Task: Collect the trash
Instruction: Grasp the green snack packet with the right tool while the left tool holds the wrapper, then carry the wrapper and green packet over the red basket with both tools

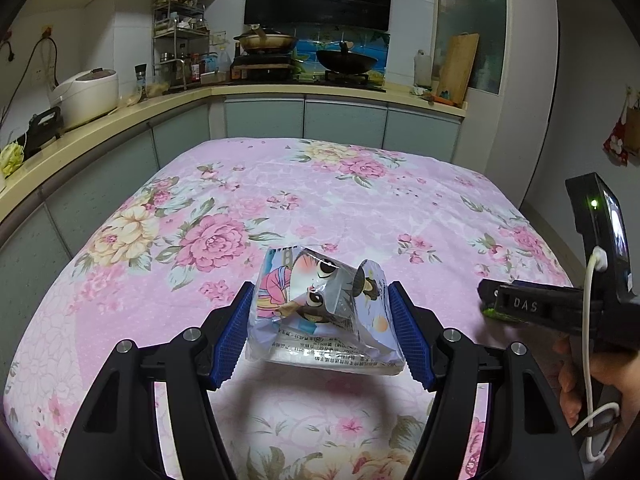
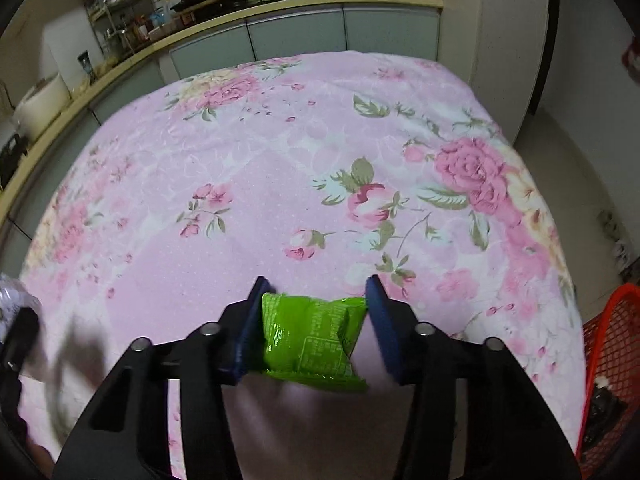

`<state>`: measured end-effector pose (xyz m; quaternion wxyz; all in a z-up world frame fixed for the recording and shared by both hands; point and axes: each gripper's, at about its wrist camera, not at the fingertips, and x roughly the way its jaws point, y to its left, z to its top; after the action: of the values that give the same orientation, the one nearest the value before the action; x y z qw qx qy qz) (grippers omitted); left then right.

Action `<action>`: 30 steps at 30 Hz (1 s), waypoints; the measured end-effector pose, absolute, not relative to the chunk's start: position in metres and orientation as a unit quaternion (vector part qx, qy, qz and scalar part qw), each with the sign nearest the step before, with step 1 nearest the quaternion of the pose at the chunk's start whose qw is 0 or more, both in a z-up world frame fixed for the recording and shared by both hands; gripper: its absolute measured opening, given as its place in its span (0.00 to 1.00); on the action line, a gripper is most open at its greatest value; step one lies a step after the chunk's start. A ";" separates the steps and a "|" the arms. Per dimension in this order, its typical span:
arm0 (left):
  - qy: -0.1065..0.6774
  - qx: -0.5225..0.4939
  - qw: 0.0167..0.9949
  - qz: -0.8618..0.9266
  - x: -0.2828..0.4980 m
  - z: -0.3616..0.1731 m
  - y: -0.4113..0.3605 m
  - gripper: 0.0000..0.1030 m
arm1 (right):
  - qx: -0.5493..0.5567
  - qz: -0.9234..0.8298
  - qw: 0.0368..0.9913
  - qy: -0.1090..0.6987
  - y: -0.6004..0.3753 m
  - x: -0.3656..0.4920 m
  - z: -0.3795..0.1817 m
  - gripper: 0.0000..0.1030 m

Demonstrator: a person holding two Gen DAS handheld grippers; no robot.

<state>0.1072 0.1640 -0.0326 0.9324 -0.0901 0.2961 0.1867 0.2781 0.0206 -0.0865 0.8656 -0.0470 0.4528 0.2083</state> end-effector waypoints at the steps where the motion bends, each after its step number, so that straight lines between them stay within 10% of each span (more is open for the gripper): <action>1: 0.296 -0.091 0.932 0.187 0.107 -0.033 0.165 0.62 | -0.048 0.210 0.866 0.452 0.021 0.277 -0.086 0.42; 30: 0.298 -0.025 0.954 -0.021 0.157 -0.006 -0.001 0.62 | 0.052 0.145 0.919 0.363 -0.167 0.222 -0.007 0.31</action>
<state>0.1567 -0.0014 -0.0056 0.9539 -0.0250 0.2984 -0.0208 0.2217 -0.1671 -0.0074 0.9189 0.0515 0.3634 0.1447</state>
